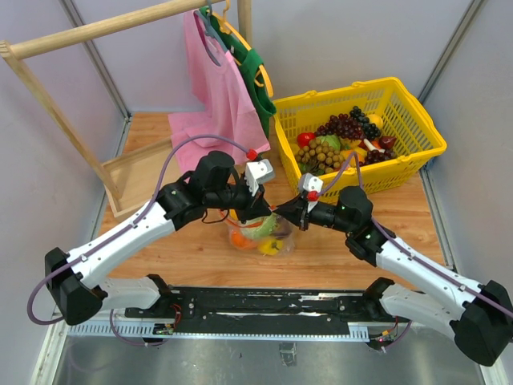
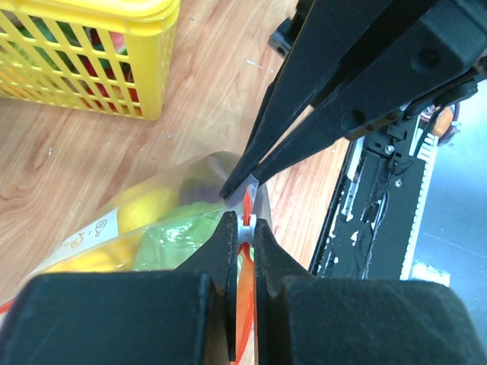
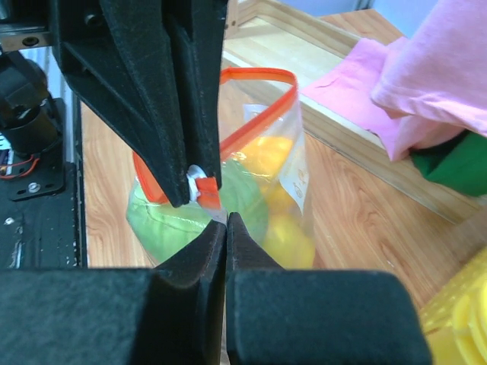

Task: Place the food in the zip-top bag and seal the zipper
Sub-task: Zip the zipper food storage bag at the center of the board.

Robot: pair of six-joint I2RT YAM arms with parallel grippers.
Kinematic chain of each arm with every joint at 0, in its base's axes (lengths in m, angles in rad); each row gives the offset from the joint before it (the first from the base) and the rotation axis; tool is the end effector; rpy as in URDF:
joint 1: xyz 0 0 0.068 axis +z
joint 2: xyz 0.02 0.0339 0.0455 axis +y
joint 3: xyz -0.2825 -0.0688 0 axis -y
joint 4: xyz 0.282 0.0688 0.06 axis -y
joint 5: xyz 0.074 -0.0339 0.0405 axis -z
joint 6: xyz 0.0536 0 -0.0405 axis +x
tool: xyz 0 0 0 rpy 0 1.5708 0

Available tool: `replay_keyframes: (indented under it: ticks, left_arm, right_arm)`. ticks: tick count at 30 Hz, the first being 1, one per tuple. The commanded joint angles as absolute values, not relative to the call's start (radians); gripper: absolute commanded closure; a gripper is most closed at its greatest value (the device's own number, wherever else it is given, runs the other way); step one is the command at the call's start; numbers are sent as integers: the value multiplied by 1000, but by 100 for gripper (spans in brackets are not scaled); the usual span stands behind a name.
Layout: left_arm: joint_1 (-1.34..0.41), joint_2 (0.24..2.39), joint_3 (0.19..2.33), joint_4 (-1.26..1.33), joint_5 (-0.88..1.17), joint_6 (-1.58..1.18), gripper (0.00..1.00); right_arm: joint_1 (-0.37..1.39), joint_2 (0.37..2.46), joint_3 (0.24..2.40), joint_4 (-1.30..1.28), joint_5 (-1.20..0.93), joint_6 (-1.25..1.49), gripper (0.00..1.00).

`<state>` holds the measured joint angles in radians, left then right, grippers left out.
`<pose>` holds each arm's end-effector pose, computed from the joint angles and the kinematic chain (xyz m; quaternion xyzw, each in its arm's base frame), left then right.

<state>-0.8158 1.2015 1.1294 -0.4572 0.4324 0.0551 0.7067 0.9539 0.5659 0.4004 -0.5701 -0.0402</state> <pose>0.1957 -0.2408 0.3545 0.4542 0.7232 -0.3532 0.3821 0.1785 0.1905 0.2943 -0.4323 0.5549 0.4101 0.5806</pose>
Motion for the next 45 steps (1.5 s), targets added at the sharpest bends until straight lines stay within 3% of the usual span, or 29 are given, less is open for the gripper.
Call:
replay_keyframes:
  ticks: [1, 7, 12, 15, 23, 27, 30, 35, 45]
  left_arm:
    - [-821, 1169, 1150, -561, 411, 74, 100]
    - [-821, 1176, 1160, -551, 435, 82, 100]
    - [-821, 1182, 1167, -538, 452, 92, 100]
    - [-821, 1181, 1163, -527, 476, 102, 100]
    - [-822, 1186, 1163, -521, 521, 122, 100]
    - [-824, 1188, 1161, -525, 524, 128, 100]
    - [-824, 1186, 1156, -527, 529, 131, 100]
    - [-824, 1183, 1152, -538, 530, 140, 100]
    - [-824, 1170, 1133, -587, 485, 132, 100]
  right_arm:
    - [705, 887, 570, 404, -404, -72, 99]
    - [706, 838, 621, 303, -541, -114, 99]
    - [705, 828, 713, 90, -678, -235, 70]
    - [705, 849, 732, 92, -728, -253, 61]
    - [705, 987, 805, 58, -875, -279, 59]
    - [704, 1001, 806, 40, -873, -314, 62]
    - [705, 1004, 812, 14, -878, -335, 71]
    - [705, 1005, 812, 8, -889, -349, 99]
    - [705, 928, 713, 235, -709, -184, 99]
